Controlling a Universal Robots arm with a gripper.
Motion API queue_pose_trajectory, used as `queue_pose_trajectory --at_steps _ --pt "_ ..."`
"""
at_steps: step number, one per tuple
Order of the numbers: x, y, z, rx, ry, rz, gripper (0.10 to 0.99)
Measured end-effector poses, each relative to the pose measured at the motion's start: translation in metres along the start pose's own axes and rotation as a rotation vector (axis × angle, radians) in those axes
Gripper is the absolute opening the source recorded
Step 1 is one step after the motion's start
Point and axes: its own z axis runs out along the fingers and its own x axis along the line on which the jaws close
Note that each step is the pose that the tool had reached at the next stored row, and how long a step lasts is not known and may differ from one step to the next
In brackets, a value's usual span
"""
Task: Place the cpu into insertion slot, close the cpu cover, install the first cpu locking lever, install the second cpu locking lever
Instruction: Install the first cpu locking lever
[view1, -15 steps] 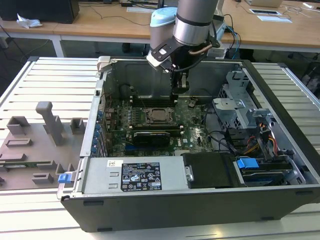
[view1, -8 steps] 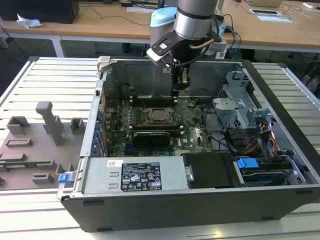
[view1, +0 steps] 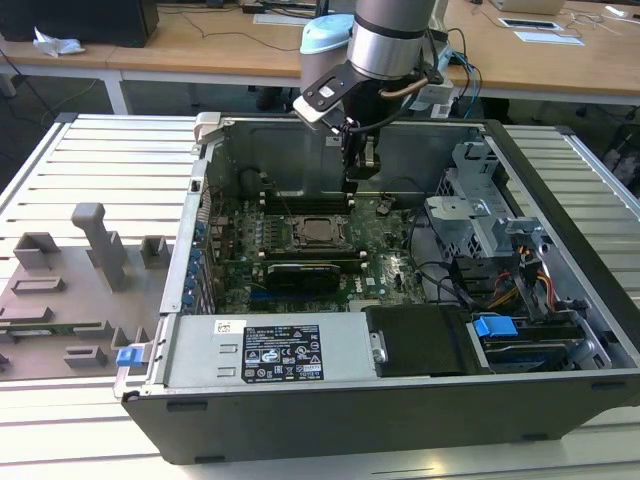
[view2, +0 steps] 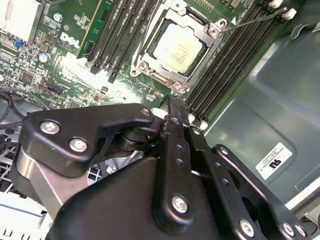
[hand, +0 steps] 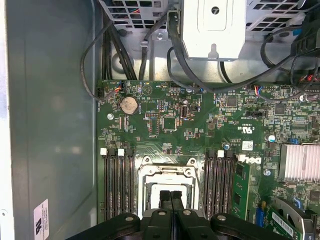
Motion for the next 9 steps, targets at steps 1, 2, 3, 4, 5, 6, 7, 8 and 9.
queue_pose_trajectory --at_steps 1,2,3,4,5,6,7,8,9 --pt "0.0 0.0 0.0 0.0 0.0 0.0 0.106" --pt "0.0 0.0 -0.0001 0.0 -0.0001 -0.002 0.106" --pt "0.0 0.0 -0.0001 0.0 -0.0009 -0.012 0.106" --pt "0.0 0.0 -0.0001 0.001 -0.0015 -0.022 0.106" --pt "0.0 0.0 -0.0001 0.001 -0.0025 -0.035 0.106" --pt "0.0 0.0 0.0 0.002 -0.0043 -0.063 0.106" --pt "0.0 0.0 0.0 0.002 -0.0055 -0.081 0.106" --pt "0.0 0.0 -0.0001 0.003 -0.0069 -0.101 0.106" --pt "0.0 0.0 -0.0001 0.004 -0.0097 -0.141 0.106"
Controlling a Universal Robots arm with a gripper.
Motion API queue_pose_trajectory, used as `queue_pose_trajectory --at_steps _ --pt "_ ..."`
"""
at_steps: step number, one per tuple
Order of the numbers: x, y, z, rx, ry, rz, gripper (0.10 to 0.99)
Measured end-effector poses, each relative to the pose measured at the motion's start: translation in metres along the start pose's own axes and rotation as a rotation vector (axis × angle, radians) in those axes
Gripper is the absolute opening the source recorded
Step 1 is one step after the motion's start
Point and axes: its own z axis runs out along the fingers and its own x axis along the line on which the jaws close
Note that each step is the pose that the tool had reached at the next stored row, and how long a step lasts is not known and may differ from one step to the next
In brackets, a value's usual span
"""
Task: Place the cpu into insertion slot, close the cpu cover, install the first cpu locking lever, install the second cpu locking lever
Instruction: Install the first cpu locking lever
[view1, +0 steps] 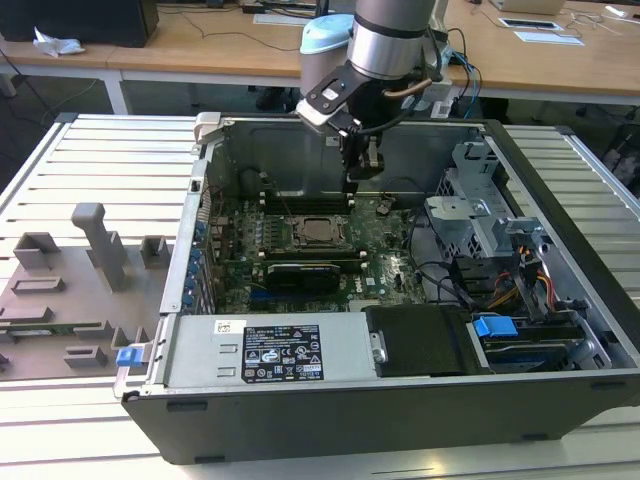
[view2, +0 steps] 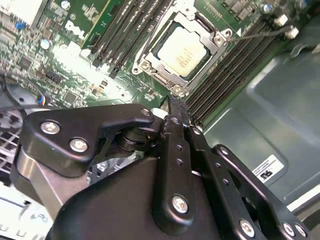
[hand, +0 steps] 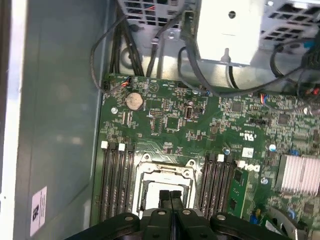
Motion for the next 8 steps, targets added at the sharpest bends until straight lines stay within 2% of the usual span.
queue_pose_trajectory --at_steps 2,6,8 --pt "0.0 0.0 0.0 0.002 -0.0048 -0.069 0.106" --pt "0.0 0.0 0.0 0.006 -0.0173 -0.251 0.106" --pt "0.0 0.0 0.0 0.007 -0.0192 -0.277 0.106"
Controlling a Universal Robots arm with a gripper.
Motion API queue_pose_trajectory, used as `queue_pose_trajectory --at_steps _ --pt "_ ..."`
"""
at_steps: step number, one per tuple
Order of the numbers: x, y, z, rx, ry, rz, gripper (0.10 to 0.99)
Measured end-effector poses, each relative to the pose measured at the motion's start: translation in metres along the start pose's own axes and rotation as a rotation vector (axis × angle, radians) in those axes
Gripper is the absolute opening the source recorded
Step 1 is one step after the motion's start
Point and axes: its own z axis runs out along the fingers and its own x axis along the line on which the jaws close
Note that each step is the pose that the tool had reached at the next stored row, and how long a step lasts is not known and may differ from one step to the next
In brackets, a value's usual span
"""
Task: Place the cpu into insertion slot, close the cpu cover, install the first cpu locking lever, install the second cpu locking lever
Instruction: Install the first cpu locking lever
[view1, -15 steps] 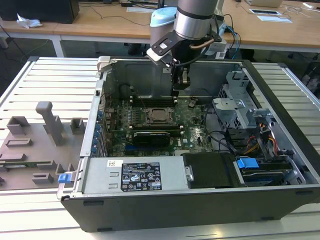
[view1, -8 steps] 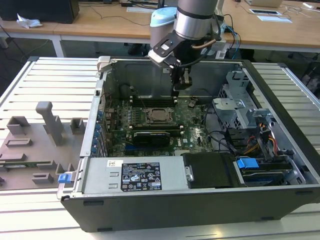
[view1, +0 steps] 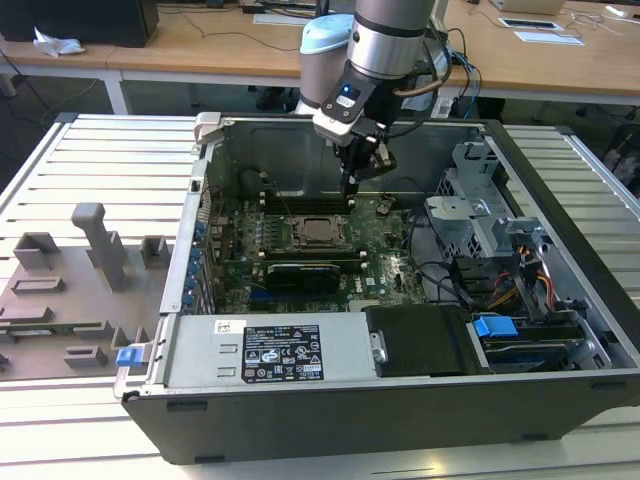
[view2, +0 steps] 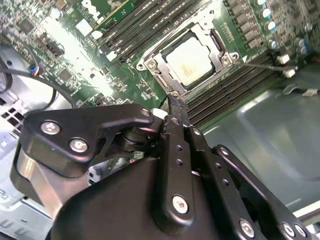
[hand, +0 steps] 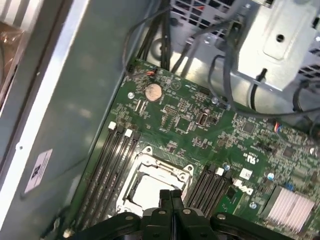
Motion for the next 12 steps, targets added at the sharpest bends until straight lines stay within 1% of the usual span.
queue_pose_trajectory --at_steps 1,3,8,10,12 --pt "0.0 0.0 0.0 0.001 -0.0024 -0.034 0.106" --pt "0.0 0.0 0.0 0.002 -0.0044 -0.064 0.106" --pt "0.0 0.0 0.0 0.005 -0.0133 -0.193 0.106" --pt "0.0 0.0 0.0 0.006 -0.0157 -0.227 0.106" --pt "0.0 0.0 0.0 0.007 -0.0194 -0.281 0.106"
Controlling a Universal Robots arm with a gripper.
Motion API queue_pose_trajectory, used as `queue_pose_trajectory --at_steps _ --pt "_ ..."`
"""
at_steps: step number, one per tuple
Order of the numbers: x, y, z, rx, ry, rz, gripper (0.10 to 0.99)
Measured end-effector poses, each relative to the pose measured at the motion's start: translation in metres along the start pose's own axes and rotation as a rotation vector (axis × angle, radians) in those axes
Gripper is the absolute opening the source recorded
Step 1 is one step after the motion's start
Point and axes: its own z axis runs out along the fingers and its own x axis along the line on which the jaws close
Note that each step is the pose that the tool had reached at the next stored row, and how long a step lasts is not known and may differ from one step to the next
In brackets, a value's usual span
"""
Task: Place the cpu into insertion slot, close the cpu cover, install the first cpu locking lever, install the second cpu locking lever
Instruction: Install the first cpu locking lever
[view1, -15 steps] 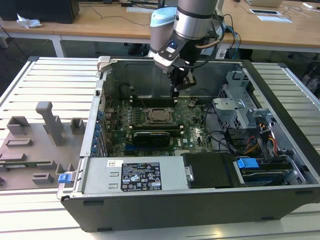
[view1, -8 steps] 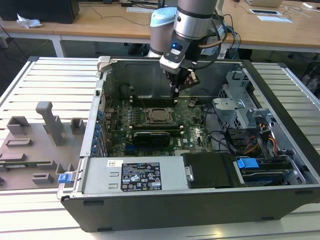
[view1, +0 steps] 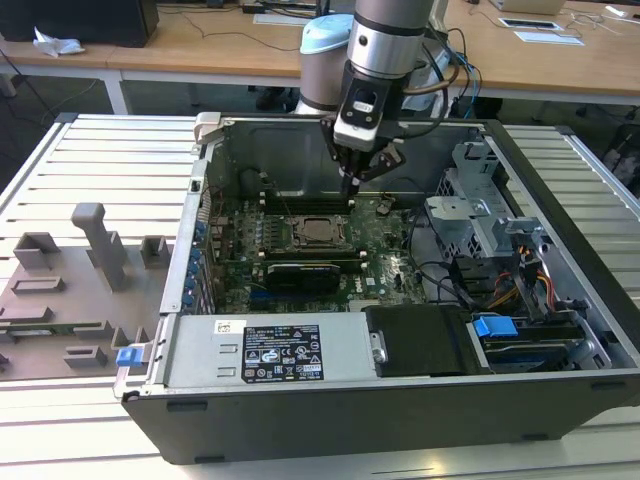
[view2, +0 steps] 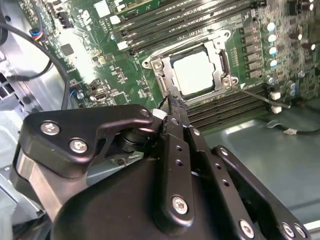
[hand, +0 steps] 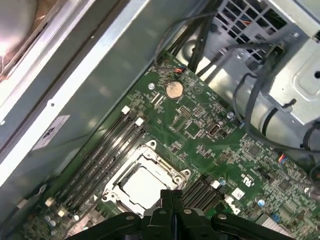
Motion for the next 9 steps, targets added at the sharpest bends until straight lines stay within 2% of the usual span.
queue_pose_trajectory --at_steps 6,9 --pt "0.0 0.0 0.0 0.004 -0.011 -0.161 0.106" --pt "0.0 0.0 0.0 0.005 -0.0146 -0.216 0.106"
